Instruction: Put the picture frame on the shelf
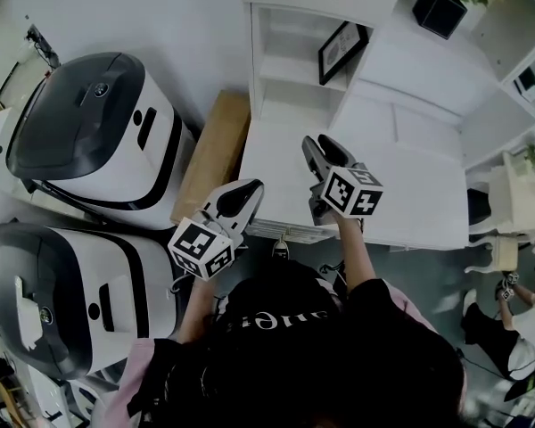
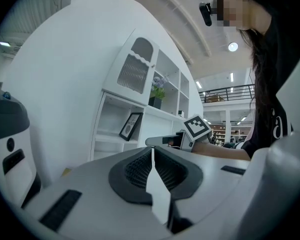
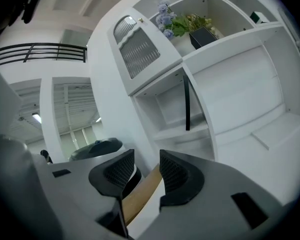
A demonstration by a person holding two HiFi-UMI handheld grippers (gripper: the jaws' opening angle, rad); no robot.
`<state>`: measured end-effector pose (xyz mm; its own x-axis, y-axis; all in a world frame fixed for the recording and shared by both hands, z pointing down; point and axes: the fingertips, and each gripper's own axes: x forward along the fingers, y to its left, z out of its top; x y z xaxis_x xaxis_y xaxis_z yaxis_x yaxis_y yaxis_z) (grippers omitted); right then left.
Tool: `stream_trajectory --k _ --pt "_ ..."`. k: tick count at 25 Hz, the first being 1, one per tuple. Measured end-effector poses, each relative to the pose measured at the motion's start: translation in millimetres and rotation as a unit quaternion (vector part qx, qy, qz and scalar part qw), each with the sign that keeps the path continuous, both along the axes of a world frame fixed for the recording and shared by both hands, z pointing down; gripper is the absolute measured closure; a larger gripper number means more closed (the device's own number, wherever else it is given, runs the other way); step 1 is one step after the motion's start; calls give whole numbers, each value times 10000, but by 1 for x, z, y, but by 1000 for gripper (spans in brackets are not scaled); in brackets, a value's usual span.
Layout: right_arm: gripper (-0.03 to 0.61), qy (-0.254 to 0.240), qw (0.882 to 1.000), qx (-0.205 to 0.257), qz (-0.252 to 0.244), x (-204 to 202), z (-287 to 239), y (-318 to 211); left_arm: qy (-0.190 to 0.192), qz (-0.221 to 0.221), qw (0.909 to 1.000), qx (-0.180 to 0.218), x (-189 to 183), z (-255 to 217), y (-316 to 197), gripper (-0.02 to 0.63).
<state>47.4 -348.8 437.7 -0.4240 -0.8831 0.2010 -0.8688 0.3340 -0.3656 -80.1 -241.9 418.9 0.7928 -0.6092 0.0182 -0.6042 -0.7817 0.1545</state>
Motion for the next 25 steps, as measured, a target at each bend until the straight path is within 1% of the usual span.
stream_trajectory --k 5,10,13,16,20,25 --pt "430 -5 9998 -92 -175 -23 8 50 51 -19 10000 -33 -11 4 36 588" --pt "462 -15 9997 -29 -250 -44 6 95 105 -47 9999 -80 -25 12 73 588" --pt "479 34 9996 -5 -298 -52 3 121 189 -23 9997 -117 -29 17 95 588" --pt "485 107 9993 -45 -360 -57 4 144 195 11 9997 -124 -30 20 112 588" --pt "489 270 9990 -57 -363 -62 -1 167 281 21 9996 -89 -33 15 128 588" --pt "491 404 9981 -51 -467 -68 -3 180 326 17 9995 -52 -32 10 136 588"
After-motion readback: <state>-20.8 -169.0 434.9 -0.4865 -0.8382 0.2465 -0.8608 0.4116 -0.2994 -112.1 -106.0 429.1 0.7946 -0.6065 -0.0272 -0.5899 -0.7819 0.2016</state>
